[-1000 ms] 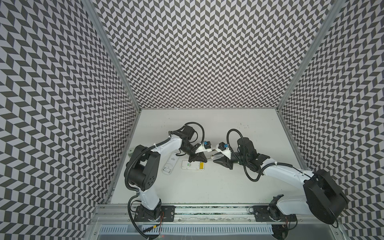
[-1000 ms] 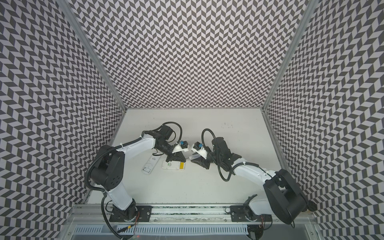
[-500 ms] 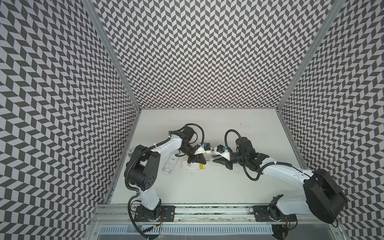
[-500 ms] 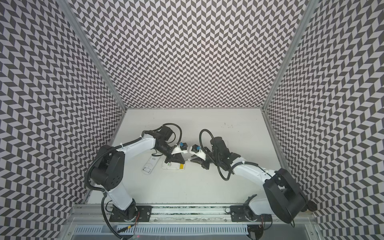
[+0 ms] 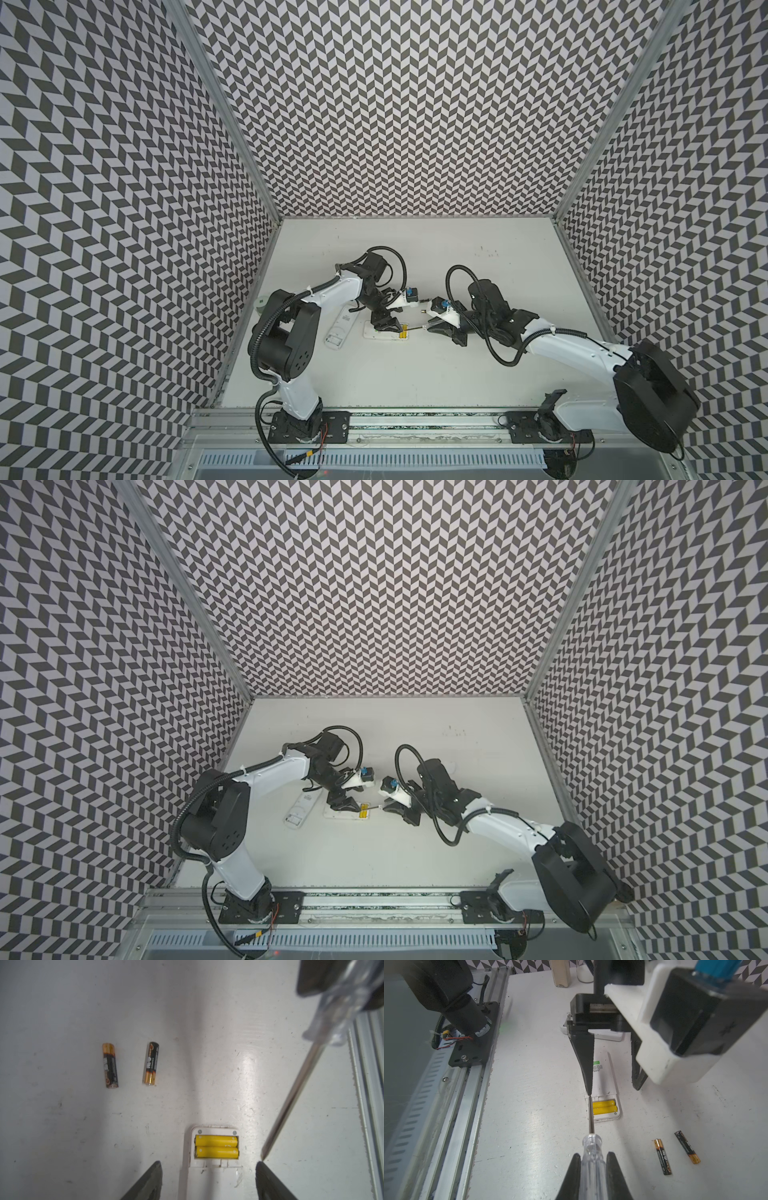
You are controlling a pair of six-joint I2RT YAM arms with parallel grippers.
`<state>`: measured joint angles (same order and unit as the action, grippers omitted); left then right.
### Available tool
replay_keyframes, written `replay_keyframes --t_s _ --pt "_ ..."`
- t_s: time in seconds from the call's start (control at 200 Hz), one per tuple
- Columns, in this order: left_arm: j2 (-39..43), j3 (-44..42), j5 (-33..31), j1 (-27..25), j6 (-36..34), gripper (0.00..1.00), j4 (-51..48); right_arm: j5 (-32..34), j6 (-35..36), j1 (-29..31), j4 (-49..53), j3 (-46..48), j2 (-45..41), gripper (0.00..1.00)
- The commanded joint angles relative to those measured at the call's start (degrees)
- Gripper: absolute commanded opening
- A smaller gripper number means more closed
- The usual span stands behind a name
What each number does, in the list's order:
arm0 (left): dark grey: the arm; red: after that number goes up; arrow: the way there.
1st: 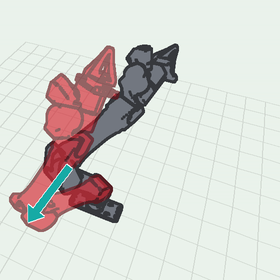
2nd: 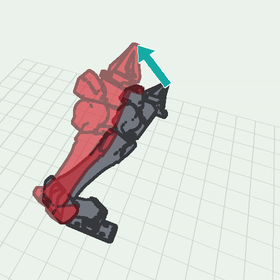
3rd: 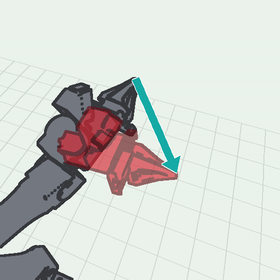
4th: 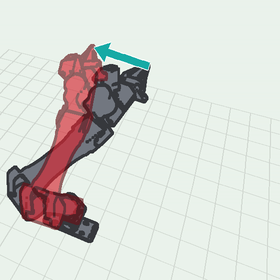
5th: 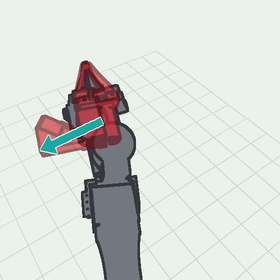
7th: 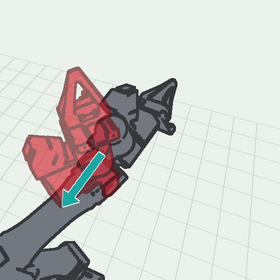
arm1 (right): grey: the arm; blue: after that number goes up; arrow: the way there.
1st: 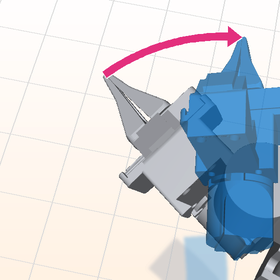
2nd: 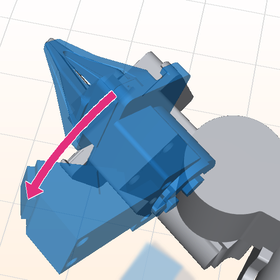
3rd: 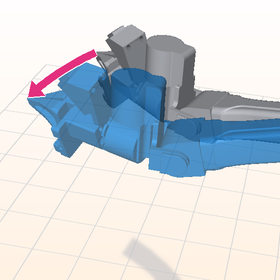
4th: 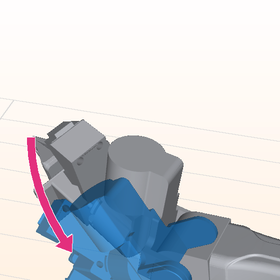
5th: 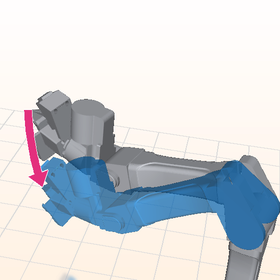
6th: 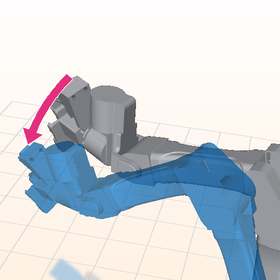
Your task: Unload the batteries from the remote control
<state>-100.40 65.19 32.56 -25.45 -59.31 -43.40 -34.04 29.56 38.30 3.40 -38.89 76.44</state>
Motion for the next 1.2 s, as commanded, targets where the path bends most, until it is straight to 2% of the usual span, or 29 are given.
replay_keyframes --t_s 0.0,0.225,0.441,0.576,0.726,0.826,0.996,1.197 --pt "-0.57 -0.62 -3.6 0.67 -0.26 0.77 1.94 0.13 0.46 1.14 1.31 -2.14 1.88 0.0" --pt "-1.59 -2.42 0.82 -0.03 -0.08 0.83 2.28 1.18 -2.49 2.07 5.14 -6.34 6.02 0.0" --pt "-2.22 -5.24 -2.11 -0.27 -1.5 0.86 3.43 3.9 -4.2 2.06 5.29 -5.96 5.85 0.0" --pt "-2.52 -7.09 -3.97 -0.78 -0.78 0.86 7.52 4.6 -4.73 2.14 4.78 -5.98 6.54 0.0" --pt "-3.43 -7.29 -1.25 -0.82 -0.37 0.85 8.82 5.99 -5.4 2.21 4.42 -6.17 7.37 0.0" --pt "-3.6 -8.64 -1.87 -1.43 -1.04 0.84 9.42 5.49 -5.92 2.43 4.47 -6.35 7.66 0.0" --pt "-3.68 -10.52 -1.59 -1.83 -1.71 0.76 9.56 6.34 -5.57 2.92 3.23 -4.99 6.88 0.0" --pt "-2.82 -13.64 -3.0 -2.23 -2.6 0.61 9.78 7.07 -4.86 3.52 3.29 -4.93 7.03 0.0"
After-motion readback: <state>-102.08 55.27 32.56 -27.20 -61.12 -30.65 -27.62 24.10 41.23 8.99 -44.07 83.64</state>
